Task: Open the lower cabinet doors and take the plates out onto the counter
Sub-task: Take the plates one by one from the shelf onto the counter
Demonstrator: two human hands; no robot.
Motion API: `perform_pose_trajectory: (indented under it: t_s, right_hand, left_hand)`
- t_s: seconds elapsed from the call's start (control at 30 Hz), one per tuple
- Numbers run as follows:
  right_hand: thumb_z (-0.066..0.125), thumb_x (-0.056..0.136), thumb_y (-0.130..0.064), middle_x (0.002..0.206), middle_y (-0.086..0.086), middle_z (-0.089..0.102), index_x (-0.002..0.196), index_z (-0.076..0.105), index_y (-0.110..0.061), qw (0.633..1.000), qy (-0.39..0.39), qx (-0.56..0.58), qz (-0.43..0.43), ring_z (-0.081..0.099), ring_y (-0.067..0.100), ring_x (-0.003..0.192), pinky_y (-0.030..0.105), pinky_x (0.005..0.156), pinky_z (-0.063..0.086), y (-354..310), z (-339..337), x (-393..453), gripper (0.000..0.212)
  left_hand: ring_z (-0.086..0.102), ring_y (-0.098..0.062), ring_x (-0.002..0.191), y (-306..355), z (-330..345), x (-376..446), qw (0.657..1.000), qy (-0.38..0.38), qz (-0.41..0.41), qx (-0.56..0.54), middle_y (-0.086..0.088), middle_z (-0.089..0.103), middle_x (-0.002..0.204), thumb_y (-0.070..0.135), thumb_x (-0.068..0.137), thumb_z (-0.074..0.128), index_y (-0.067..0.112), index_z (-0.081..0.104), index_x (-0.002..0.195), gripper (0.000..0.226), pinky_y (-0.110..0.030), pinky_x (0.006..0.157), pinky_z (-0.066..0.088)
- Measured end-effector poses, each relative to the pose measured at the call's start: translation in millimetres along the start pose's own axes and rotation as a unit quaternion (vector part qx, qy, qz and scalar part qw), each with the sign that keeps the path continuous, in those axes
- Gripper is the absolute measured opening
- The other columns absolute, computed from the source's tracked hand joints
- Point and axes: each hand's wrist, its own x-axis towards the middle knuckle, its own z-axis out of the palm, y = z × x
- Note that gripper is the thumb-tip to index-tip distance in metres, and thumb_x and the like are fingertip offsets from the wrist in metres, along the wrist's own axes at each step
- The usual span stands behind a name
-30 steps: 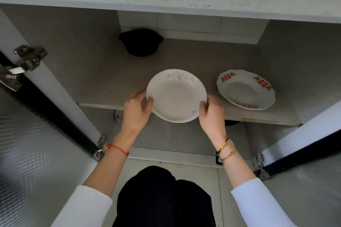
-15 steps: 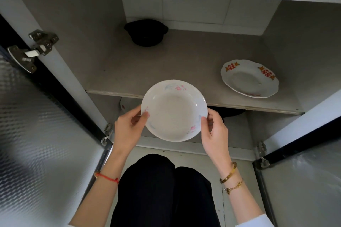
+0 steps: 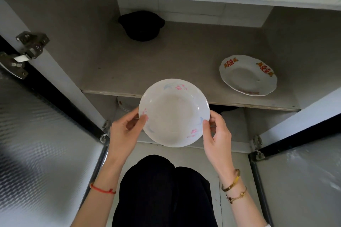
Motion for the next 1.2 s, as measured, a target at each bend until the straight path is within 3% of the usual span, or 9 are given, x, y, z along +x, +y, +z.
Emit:
perform_pose_trajectory:
  t_s: [0.1, 0.23, 0.37, 0.57, 0.8, 0.97, 1.03, 1.1, 1.2]
  right_hand:
    - [0.05, 0.099, -0.016, 0.105, -0.009, 0.062, 0.126, 0.054, -0.018, 1.0, -0.015, -0.01, 0.019, 0.058, -0.001, 0.089, 0.005, 0.072, 0.044, -16.8, -9.7, 1.3, 0.028]
    - [0.051, 0.097, -0.014, 0.104, -0.007, 0.06, 0.126, 0.054, -0.015, 0.998, -0.036, -0.036, 0.048, 0.057, -0.001, 0.089, 0.007, 0.072, 0.045, -48.8, -26.6, -5.7, 0.028]
    - [0.052, 0.098, -0.018, 0.102, -0.002, 0.062, 0.124, 0.054, -0.016, 0.993, -0.06, -0.043, 0.093, 0.06, 0.01, 0.088, 0.01, 0.072, 0.048, -88.1, -47.5, -22.7, 0.026]
    - [0.051, 0.098, -0.022, 0.101, -0.004, 0.061, 0.117, 0.047, -0.036, 0.987, -0.095, -0.049, 0.119, 0.059, 0.01, 0.085, 0.011, 0.069, 0.047, -157.2, -94.7, -47.6, 0.024]
    - [0.052, 0.097, -0.019, 0.101, -0.002, 0.06, 0.119, 0.054, -0.023, 0.983, -0.107, -0.057, 0.136, 0.058, 0.009, 0.085, 0.005, 0.069, 0.045, -257.6, -164.1, -64.8, 0.022]
    - [0.052, 0.097, -0.017, 0.102, 0.001, 0.061, 0.122, 0.055, -0.015, 0.984, -0.106, -0.054, 0.131, 0.059, 0.013, 0.085, 0.005, 0.068, 0.045, -330.3, -210.7, -61.4, 0.025]
    - [0.052, 0.097, -0.018, 0.101, -0.001, 0.061, 0.121, 0.055, -0.015, 0.985, -0.103, -0.053, 0.13, 0.059, 0.014, 0.085, 0.009, 0.068, 0.047, -352.7, -224.9, -55.7, 0.024]
    - [0.053, 0.097, -0.018, 0.099, -0.004, 0.061, 0.12, 0.055, -0.016, 0.987, -0.095, -0.05, 0.12, 0.06, 0.013, 0.085, 0.013, 0.067, 0.048, -371.9, -236.8, -47.5, 0.023]
    - [0.054, 0.097, -0.016, 0.101, -0.004, 0.062, 0.122, 0.055, -0.014, 0.989, -0.092, -0.036, 0.111, 0.06, 0.009, 0.085, 0.009, 0.068, 0.048, -393.4, -248.4, -31.2, 0.025]
  left_hand:
    - [0.072, 0.003, 0.094, 16.5, -1.5, -2.7, 1.0, -0.009, -0.028, -0.007, 0.019, 0.077, 0.101, 0.013, 0.089, 0.072, 0.041, 0.074, 0.108, 0.034, -0.009, 0.081, 0.054]
    - [0.073, -0.005, 0.096, 48.2, -11.9, -14.9, 0.994, -0.017, -0.111, -0.02, 0.012, 0.078, 0.101, 0.014, 0.086, 0.075, 0.026, 0.075, 0.115, 0.031, -0.015, 0.083, 0.056]
    - [0.074, -0.007, 0.099, 94.8, -26.1, -37.1, 0.988, -0.044, -0.148, -0.008, 0.011, 0.078, 0.105, 0.021, 0.088, 0.074, 0.033, 0.075, 0.113, 0.027, -0.014, 0.082, 0.056]
    - [0.074, -0.012, 0.099, 176.1, -41.4, -84.6, 0.979, -0.069, -0.19, 0.011, 0.006, 0.078, 0.106, 0.018, 0.091, 0.071, 0.026, 0.075, 0.115, 0.025, -0.02, 0.086, 0.057]
    - [0.075, -0.011, 0.091, 290.3, -53.4, -136.4, 0.975, -0.055, -0.216, 0.019, 0.005, 0.079, 0.097, 0.017, 0.088, 0.073, 0.031, 0.077, 0.108, 0.024, -0.014, 0.078, 0.055]
    - [0.075, -0.005, 0.088, 374.9, -56.0, -157.4, 0.978, -0.046, -0.202, 0.029, 0.01, 0.079, 0.095, 0.018, 0.087, 0.074, 0.046, 0.076, 0.096, 0.03, -0.011, 0.069, 0.054]
    - [0.075, -0.007, 0.09, 400.2, -55.7, -159.0, 0.979, -0.047, -0.192, 0.042, 0.011, 0.079, 0.095, 0.02, 0.087, 0.074, 0.05, 0.075, 0.095, 0.031, -0.015, 0.075, 0.057]
    - [0.075, -0.009, 0.092, 422.7, -54.9, -156.2, 0.981, -0.05, -0.178, 0.056, 0.011, 0.079, 0.096, 0.019, 0.088, 0.073, 0.053, 0.074, 0.095, 0.034, -0.029, 0.09, 0.058]
    - [0.075, -0.009, 0.092, 448.5, -53.1, -145.1, 0.982, -0.06, -0.161, 0.08, 0.014, 0.079, 0.093, 0.024, 0.088, 0.072, 0.059, 0.071, 0.093, 0.035, -0.041, 0.097, 0.056]
